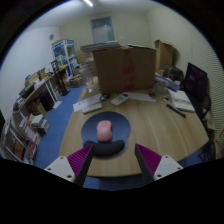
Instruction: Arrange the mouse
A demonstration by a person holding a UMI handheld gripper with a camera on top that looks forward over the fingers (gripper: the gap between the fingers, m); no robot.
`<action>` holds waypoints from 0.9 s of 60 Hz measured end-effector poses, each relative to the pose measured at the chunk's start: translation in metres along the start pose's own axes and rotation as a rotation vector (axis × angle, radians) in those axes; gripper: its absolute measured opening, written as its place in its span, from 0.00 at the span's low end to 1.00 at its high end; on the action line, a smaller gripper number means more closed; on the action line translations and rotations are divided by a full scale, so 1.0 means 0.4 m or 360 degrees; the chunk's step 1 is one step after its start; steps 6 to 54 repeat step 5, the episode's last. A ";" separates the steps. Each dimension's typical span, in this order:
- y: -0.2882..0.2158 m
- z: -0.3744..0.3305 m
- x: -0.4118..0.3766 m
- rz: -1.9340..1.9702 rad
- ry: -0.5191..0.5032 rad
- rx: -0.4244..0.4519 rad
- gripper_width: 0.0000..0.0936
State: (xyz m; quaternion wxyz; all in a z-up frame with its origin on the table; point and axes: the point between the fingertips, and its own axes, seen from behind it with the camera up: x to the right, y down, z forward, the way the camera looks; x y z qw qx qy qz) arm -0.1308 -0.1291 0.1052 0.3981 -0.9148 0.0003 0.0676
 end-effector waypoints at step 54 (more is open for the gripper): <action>0.044 -0.090 0.067 0.0024 0.0057 -0.0017 0.89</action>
